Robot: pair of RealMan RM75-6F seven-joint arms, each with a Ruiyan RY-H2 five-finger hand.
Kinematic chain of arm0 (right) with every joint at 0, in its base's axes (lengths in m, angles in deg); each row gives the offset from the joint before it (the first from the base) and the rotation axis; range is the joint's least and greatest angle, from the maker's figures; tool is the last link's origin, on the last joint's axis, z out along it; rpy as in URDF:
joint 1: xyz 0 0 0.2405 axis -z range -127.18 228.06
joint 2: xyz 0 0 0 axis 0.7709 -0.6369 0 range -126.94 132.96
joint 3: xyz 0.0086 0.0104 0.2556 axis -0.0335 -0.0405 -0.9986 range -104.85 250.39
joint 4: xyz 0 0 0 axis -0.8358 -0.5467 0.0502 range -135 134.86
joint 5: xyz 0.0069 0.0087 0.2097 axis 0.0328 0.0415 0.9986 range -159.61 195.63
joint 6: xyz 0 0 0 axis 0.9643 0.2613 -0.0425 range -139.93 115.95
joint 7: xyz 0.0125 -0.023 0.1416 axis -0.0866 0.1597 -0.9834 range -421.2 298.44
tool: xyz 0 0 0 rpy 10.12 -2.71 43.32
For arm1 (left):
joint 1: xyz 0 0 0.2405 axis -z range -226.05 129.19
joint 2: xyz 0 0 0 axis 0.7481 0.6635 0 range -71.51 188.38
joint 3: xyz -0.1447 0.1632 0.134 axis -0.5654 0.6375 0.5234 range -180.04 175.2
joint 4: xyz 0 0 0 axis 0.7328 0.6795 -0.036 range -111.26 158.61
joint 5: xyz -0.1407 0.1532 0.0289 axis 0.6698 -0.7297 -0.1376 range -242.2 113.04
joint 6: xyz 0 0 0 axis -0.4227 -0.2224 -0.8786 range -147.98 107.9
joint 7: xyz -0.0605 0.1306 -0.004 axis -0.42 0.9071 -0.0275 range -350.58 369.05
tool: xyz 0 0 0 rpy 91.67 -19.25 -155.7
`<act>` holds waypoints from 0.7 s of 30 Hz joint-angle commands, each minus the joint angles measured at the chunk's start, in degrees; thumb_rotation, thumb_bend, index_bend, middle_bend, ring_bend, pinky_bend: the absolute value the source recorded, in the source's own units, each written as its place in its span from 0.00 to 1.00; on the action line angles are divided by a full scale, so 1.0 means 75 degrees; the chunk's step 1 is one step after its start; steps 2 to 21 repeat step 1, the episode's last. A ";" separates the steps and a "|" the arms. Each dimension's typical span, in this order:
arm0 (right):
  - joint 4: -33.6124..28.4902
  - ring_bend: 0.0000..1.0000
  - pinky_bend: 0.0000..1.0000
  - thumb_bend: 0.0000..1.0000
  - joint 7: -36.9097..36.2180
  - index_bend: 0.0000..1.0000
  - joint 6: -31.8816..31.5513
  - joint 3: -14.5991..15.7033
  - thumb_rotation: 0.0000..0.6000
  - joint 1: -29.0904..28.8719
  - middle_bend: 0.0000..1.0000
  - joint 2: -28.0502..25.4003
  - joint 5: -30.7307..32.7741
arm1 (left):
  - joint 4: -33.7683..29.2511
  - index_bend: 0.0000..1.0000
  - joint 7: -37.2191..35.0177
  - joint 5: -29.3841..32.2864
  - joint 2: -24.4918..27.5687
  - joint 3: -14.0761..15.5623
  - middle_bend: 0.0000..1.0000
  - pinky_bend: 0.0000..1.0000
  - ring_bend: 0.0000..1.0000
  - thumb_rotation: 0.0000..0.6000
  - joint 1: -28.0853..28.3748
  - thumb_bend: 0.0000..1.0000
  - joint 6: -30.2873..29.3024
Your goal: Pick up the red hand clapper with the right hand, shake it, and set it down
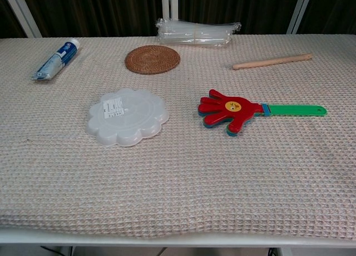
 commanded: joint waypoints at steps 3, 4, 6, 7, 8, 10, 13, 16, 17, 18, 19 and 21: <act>0.0500 0.00 0.00 0.00 0.0291 0.00 -0.0148 0.0071 1.00 0.0433 0.00 0.0245 0.0264 | -0.0003 0.04 0.0046 0.0003 0.0012 -0.0004 0.02 0.03 0.00 1.00 0.0026 0.10 0.0040; 0.0500 0.00 0.00 0.00 0.0291 0.00 -0.0148 0.0071 1.00 0.0433 0.00 0.0245 0.0264 | -0.0003 0.04 0.0046 0.0003 0.0012 -0.0004 0.02 0.03 0.00 1.00 0.0026 0.10 0.0040; 0.0500 0.00 0.00 0.00 0.0291 0.00 -0.0148 0.0071 1.00 0.0433 0.00 0.0245 0.0264 | -0.0003 0.04 0.0046 0.0003 0.0012 -0.0004 0.02 0.03 0.00 1.00 0.0026 0.10 0.0040; 0.0500 0.00 0.00 0.00 0.0291 0.00 -0.0148 0.0071 1.00 0.0433 0.00 0.0245 0.0264 | -0.0003 0.04 0.0046 0.0003 0.0012 -0.0004 0.02 0.03 0.00 1.00 0.0026 0.10 0.0040; 0.0500 0.00 0.00 0.00 0.0291 0.00 -0.0148 0.0071 1.00 0.0433 0.00 0.0245 0.0264 | -0.0003 0.04 0.0046 0.0003 0.0012 -0.0004 0.02 0.03 0.00 1.00 0.0026 0.10 0.0040; 0.0500 0.00 0.00 0.00 0.0291 0.00 -0.0148 0.0071 1.00 0.0433 0.00 0.0245 0.0264 | -0.0003 0.04 0.0046 0.0003 0.0012 -0.0004 0.02 0.03 0.00 1.00 0.0026 0.10 0.0040; 0.0500 0.00 0.00 0.00 0.0291 0.00 -0.0148 0.0071 1.00 0.0433 0.00 0.0245 0.0264 | -0.0003 0.04 0.0046 0.0003 0.0012 -0.0004 0.02 0.03 0.00 1.00 0.0026 0.10 0.0040; 0.0500 0.00 0.00 0.00 0.0291 0.00 -0.0148 0.0071 1.00 0.0433 0.00 0.0245 0.0264 | -0.0003 0.04 0.0046 0.0003 0.0012 -0.0004 0.02 0.03 0.00 1.00 0.0026 0.10 0.0040; 0.0500 0.00 0.00 0.00 0.0291 0.00 -0.0148 0.0071 1.00 0.0433 0.00 0.0245 0.0264 | -0.0003 0.04 0.0046 0.0003 0.0012 -0.0004 0.02 0.03 0.00 1.00 0.0026 0.10 0.0040; 0.0500 0.00 0.00 0.00 0.0291 0.00 -0.0148 0.0071 1.00 0.0433 0.00 0.0245 0.0264 | -0.0003 0.04 0.0046 0.0003 0.0012 -0.0004 0.02 0.03 0.00 1.00 0.0026 0.10 0.0040; 0.0500 0.00 0.00 0.00 0.0291 0.00 -0.0148 0.0071 1.00 0.0433 0.00 0.0245 0.0264 | -0.0003 0.04 0.0046 0.0003 0.0012 -0.0004 0.02 0.03 0.00 1.00 0.0026 0.10 0.0040; 0.0500 0.00 0.00 0.00 0.0291 0.00 -0.0148 0.0071 1.00 0.0433 0.00 0.0245 0.0264 | -0.0003 0.04 0.0046 0.0003 0.0012 -0.0004 0.02 0.03 0.00 1.00 0.0026 0.10 0.0040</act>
